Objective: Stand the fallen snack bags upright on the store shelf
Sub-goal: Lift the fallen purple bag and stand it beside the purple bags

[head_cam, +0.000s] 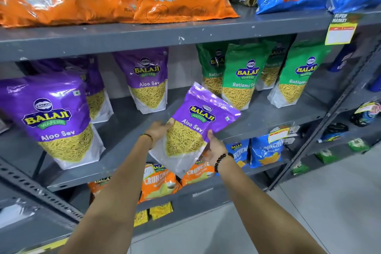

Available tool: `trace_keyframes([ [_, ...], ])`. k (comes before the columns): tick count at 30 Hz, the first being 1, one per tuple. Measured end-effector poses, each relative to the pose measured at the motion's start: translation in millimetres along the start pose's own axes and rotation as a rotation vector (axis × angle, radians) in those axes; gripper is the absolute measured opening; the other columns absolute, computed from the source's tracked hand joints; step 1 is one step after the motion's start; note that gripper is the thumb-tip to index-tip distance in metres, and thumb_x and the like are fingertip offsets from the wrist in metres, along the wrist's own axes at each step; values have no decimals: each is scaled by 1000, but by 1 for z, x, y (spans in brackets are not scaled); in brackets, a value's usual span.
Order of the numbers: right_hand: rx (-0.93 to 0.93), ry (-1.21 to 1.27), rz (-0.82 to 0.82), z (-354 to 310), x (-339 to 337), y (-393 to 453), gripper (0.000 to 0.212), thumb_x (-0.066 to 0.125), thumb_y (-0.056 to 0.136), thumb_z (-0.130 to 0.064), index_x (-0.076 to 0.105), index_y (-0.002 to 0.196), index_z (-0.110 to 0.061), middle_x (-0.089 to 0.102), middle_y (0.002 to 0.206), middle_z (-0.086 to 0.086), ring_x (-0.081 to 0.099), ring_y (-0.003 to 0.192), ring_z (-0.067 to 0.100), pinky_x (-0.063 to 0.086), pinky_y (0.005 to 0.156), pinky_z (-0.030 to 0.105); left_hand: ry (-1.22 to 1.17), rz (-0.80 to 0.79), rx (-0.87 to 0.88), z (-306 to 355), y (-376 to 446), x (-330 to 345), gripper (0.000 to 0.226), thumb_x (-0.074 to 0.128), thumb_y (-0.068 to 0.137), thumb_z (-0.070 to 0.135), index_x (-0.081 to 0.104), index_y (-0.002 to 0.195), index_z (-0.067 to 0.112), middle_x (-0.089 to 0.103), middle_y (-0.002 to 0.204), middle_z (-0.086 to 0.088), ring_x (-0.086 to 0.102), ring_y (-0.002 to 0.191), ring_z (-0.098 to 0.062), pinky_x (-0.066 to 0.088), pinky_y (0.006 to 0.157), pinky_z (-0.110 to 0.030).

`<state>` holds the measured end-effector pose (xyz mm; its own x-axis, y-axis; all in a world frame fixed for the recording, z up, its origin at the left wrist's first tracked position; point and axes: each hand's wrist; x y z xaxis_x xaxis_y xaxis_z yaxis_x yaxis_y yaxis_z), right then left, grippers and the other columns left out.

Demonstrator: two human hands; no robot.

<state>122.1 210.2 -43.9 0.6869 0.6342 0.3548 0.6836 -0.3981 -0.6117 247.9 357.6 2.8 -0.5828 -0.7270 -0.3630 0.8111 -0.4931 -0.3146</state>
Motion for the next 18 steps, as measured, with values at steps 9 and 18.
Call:
trace_keyframes([
  [9, -264, -108, -414, -71, -6, -47, 41, 44, 91, -40, 59, 123, -20, 69, 116, 2, 65, 107, 17, 53, 92, 35, -308, -162, 109, 7, -78, -4, 20, 55, 89, 34, 67, 93, 20, 76, 82, 11, 68, 84, -11, 53, 71, -23],
  [18, -298, -228, -712, -117, -3, -94, 54, 86, 41, -47, 75, 90, -27, 77, 89, -5, 73, 82, 9, 60, 72, 28, -329, -329, 361, 37, -127, -32, 58, 73, 51, 68, 73, 93, 28, 76, 90, 8, 70, 83, -6, 58, 71, -21],
])
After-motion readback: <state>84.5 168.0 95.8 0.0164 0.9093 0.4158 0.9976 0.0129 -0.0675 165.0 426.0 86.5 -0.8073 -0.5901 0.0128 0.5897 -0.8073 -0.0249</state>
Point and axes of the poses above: each hand's wrist, its own y-axis towards the middle knuckle, its own x-axis out of the palm, z = x × y
